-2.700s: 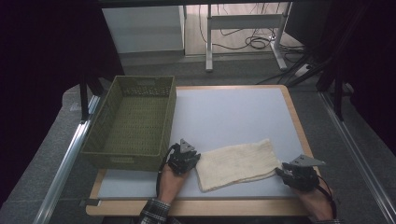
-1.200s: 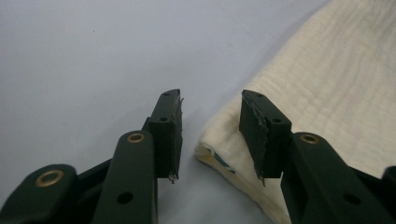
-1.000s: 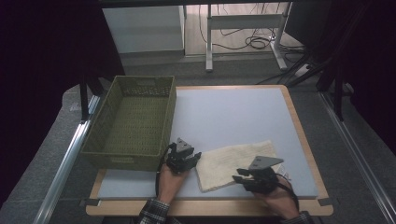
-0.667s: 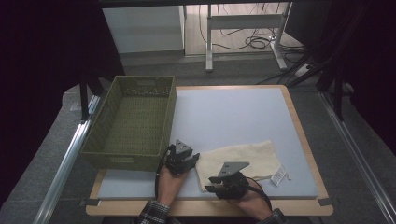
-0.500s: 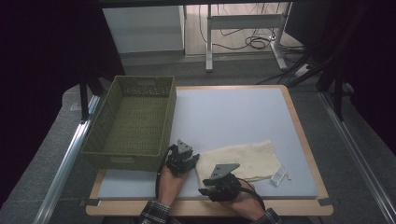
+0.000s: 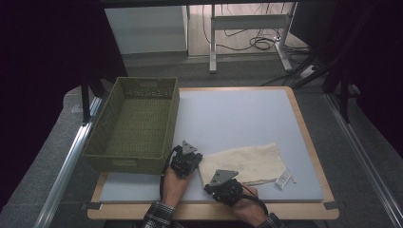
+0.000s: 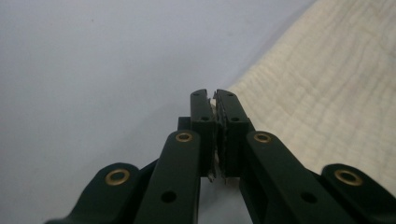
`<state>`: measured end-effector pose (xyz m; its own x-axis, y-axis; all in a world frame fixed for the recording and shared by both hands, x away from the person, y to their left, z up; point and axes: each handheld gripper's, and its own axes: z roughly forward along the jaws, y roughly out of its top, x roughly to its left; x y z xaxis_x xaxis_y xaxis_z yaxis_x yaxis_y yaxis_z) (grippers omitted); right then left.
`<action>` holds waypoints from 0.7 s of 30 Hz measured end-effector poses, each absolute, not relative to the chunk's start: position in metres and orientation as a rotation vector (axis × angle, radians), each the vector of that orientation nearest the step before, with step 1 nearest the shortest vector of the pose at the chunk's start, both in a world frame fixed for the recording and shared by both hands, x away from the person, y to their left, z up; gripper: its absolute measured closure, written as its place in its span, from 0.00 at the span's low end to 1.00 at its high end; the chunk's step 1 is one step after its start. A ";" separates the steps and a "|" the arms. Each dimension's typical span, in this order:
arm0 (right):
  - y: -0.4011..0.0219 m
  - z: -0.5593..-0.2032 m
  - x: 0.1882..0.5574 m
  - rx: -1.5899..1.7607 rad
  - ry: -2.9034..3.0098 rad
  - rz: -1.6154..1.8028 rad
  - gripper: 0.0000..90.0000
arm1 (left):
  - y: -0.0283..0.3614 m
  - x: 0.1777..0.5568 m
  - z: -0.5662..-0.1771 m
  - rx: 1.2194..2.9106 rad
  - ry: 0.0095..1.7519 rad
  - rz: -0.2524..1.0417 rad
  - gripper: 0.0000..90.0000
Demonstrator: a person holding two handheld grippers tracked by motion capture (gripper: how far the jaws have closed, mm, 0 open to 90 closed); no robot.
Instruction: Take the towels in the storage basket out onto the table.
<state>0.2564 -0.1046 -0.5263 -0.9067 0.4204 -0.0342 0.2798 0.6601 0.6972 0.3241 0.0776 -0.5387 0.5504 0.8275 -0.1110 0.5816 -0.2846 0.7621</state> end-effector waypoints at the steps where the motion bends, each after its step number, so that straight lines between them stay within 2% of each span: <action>1: -0.106 -0.524 0.257 0.583 2.681 1.096 0.96 | 0.077 0.324 -0.537 1.990 1.130 0.398 0.97; 11: -0.134 -0.498 0.264 0.654 2.600 1.210 0.95 | 0.064 0.330 -0.511 1.958 1.055 0.446 0.97; 21: -0.168 -0.481 0.266 0.716 2.511 1.218 0.95 | 0.035 0.342 -0.494 1.963 0.959 0.452 0.96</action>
